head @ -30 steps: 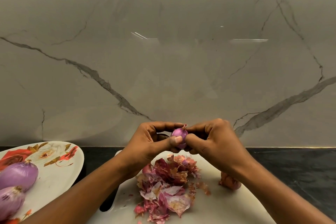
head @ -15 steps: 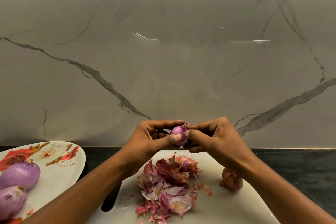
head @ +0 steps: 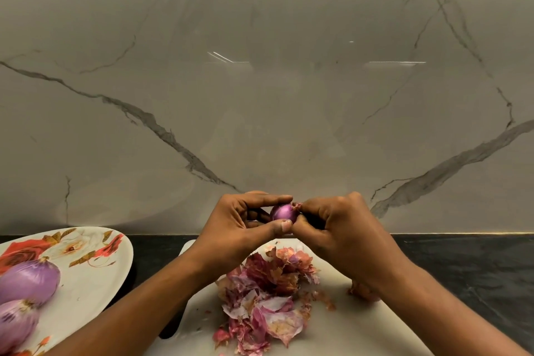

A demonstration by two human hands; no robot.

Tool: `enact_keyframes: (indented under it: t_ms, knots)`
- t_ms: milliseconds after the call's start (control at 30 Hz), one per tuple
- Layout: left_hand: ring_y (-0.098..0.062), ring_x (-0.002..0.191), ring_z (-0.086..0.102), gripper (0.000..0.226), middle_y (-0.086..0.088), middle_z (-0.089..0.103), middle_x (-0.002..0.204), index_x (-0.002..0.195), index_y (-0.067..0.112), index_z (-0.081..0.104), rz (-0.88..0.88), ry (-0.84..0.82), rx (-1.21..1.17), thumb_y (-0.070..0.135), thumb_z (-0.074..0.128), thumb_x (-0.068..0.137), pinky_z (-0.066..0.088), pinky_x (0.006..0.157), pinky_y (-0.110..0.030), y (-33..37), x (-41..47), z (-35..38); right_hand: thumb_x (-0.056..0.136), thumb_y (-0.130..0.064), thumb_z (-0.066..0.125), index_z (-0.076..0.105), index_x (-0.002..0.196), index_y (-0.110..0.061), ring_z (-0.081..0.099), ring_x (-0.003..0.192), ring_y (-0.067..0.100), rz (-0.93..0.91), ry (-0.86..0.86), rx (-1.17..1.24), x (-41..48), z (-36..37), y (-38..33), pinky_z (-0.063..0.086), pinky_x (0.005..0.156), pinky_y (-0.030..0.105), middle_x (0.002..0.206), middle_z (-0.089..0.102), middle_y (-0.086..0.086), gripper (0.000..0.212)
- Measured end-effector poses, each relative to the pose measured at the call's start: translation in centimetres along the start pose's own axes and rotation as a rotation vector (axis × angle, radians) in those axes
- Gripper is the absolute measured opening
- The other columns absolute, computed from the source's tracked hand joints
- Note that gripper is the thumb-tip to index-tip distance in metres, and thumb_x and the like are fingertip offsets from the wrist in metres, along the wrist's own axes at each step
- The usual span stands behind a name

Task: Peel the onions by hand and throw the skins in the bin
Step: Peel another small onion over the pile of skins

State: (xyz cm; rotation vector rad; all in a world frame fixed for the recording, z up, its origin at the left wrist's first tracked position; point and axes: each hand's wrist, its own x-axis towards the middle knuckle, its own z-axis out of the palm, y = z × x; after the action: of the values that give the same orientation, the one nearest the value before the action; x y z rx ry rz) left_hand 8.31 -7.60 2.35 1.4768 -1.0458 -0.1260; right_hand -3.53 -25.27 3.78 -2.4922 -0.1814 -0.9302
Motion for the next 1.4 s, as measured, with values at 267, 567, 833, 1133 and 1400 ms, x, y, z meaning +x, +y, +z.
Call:
enact_keyframes:
  t_ms: [267, 567, 833, 1133, 1400]
  knots:
    - [-0.031, 0.099, 0.075, 0.041, -0.001, 0.075, 0.115, 0.124, 0.017, 0.077, 0.030, -0.013, 0.094, 0.015, 0.085, 0.084, 0.065, 0.086, -0.045, 0.0, 0.1, -0.3, 0.093, -0.019, 0.075, 0.083, 0.086, -0.020, 0.063, 0.053, 0.013, 0.014, 0.131, 0.027, -0.2, 0.2, -0.4, 0.051, 0.046, 0.029, 0.061, 0.068, -0.011, 0.011]
    - [-0.028, 0.102, 0.078, 0.043, -0.005, 0.080, 0.113, 0.126, 0.014, 0.073, -0.024, 0.000, -0.061, 0.014, 0.081, 0.084, 0.064, 0.090, -0.040, 0.5, -0.1, 0.4, 0.093, -0.019, 0.074, 0.082, 0.082, -0.022, 0.061, 0.055, 0.013, 0.070, 0.209, 0.051, 0.1, 0.0, -0.6, 0.047, 0.047, 0.027, 0.060, 0.067, -0.010, 0.014]
    - [-0.036, 0.115, 0.073, 0.046, -0.011, 0.074, 0.128, 0.132, 0.008, 0.066, -0.080, -0.058, -0.330, 0.009, 0.073, 0.087, 0.061, 0.095, -0.040, 0.7, 0.0, -0.1, 0.092, -0.004, 0.074, 0.081, 0.083, -0.013, 0.078, 0.068, 0.028, 0.457, 0.243, 0.658, 1.0, -1.2, -1.1, 0.064, 0.061, 0.030, 0.074, 0.078, 0.012, 0.015]
    - [-0.044, 0.123, 0.067, 0.041, -0.019, 0.066, 0.139, 0.136, 0.008, 0.067, -0.128, -0.055, -0.629, 0.005, 0.068, 0.095, 0.060, 0.098, -0.039, 0.3, 0.6, -0.8, 0.097, -0.008, 0.068, 0.077, 0.085, 0.002, 0.078, 0.069, 0.032, 0.626, 0.192, 0.708, 1.0, -1.2, -0.8, 0.063, 0.060, 0.031, 0.074, 0.077, 0.019, 0.018]
    - [-0.033, 0.123, 0.069, 0.046, -0.007, 0.070, 0.134, 0.133, 0.008, 0.066, -0.111, -0.016, -0.400, 0.010, 0.071, 0.088, 0.058, 0.102, -0.042, 0.1, 0.3, -0.1, 0.095, -0.026, 0.074, 0.078, 0.100, -0.003, 0.080, 0.078, 0.034, 0.660, 0.008, 0.820, 1.0, -0.9, -1.7, 0.067, 0.069, 0.033, 0.086, 0.080, 0.018, 0.024]
